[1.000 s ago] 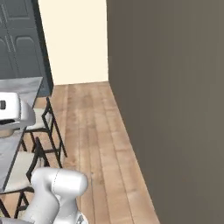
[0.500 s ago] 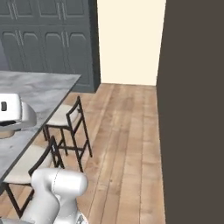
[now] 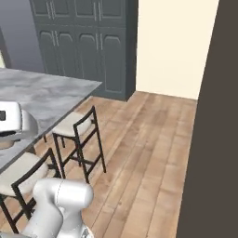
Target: Take the cheese, steak, and broccoli from the fridge and place them on the plate on the dining counter to create an appetizer plate.
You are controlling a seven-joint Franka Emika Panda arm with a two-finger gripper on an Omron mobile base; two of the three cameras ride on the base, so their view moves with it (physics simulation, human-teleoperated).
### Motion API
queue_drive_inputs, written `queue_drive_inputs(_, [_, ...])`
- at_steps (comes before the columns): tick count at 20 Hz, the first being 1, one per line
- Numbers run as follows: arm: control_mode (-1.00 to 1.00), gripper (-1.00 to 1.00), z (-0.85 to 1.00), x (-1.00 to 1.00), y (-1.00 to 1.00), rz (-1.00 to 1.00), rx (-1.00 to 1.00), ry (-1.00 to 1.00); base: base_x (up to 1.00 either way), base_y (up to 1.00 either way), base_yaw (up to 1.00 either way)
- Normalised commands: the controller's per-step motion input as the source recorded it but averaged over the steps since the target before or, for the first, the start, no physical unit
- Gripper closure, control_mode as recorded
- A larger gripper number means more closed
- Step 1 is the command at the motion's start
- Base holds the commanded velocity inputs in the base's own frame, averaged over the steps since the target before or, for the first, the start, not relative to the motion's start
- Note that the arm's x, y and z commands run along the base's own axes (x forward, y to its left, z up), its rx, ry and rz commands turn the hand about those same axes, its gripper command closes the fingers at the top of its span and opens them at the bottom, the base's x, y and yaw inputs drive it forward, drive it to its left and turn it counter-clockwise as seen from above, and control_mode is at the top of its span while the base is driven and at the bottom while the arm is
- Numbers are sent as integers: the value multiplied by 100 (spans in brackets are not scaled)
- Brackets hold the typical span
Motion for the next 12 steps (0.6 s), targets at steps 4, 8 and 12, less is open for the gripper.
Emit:
queue_drive_inputs(4, [100,100,0,0,0,0,0,0,100,-100,32])
queue_drive_inputs(8, [100,100,0,0,0,0,0,0,100,-96,30])
queue_drive_inputs(12, [100,100,0,0,0,0,0,0,100,-69,28])
